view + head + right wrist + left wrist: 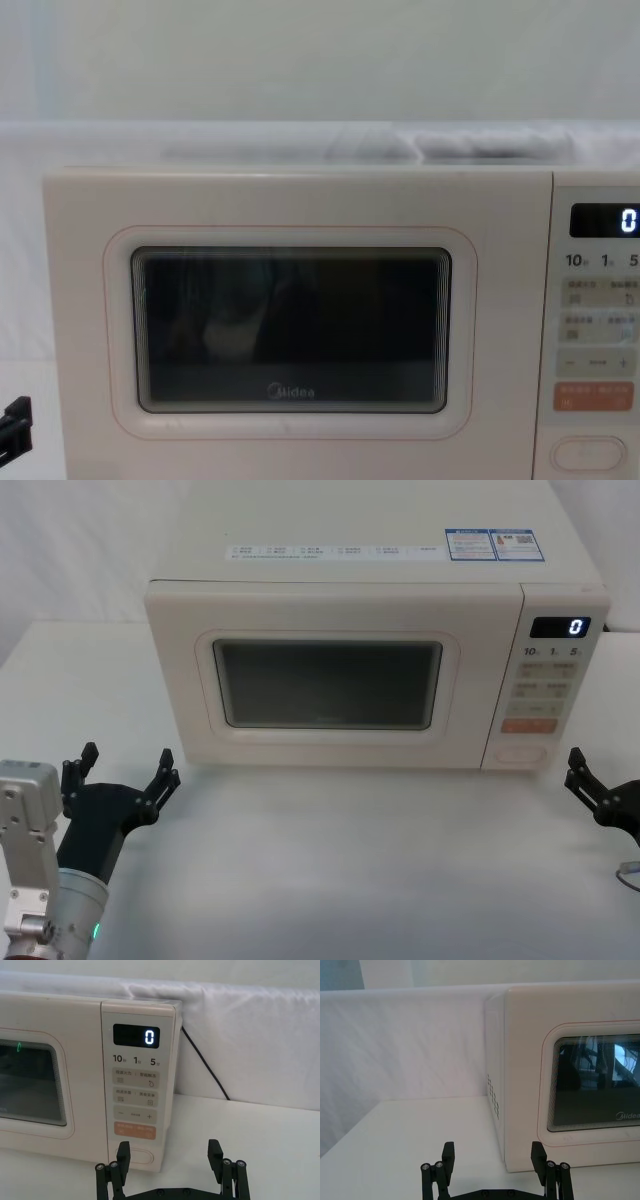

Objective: Press the button to open the microwave door with one hand; close the microwave door with the other hand.

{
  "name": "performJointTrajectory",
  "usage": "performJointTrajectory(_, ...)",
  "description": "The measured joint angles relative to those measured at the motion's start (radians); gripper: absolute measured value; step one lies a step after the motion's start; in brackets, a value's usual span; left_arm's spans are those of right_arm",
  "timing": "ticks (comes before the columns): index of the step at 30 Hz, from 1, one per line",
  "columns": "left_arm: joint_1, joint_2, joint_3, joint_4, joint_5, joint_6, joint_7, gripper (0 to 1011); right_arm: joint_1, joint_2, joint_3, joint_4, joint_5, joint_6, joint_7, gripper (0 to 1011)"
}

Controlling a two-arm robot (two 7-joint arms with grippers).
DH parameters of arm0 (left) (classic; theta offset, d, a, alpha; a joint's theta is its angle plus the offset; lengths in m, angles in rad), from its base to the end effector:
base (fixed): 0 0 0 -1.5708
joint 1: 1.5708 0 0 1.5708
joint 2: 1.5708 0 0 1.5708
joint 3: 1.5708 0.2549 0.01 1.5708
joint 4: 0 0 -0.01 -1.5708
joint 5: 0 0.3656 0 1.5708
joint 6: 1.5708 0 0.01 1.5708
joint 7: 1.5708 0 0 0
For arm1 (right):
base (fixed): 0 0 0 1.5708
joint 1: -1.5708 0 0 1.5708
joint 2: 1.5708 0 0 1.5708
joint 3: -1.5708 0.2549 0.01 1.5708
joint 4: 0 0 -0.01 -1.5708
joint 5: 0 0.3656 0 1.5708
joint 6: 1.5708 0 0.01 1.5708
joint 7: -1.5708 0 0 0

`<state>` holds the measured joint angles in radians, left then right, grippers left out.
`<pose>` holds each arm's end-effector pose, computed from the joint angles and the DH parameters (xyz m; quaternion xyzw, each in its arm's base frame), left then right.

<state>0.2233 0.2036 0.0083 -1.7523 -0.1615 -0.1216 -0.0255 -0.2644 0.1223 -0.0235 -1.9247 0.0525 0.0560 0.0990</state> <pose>0.3289 0.0367 -0.2719 -0.0143 -0.0387 0.6802 0.7318 0.3180 -0.0079 -0.2256 -0.0115 -0.0309 -0.6483 0.7607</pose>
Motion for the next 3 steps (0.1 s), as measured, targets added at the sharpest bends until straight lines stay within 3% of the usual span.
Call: performJointTrajectory(3,0.0,0.0,0.0,0.0,0.0,0.0,0.0,1001,0.0,0.0,0.0,0.0,0.0,0.0,0.0,1002)
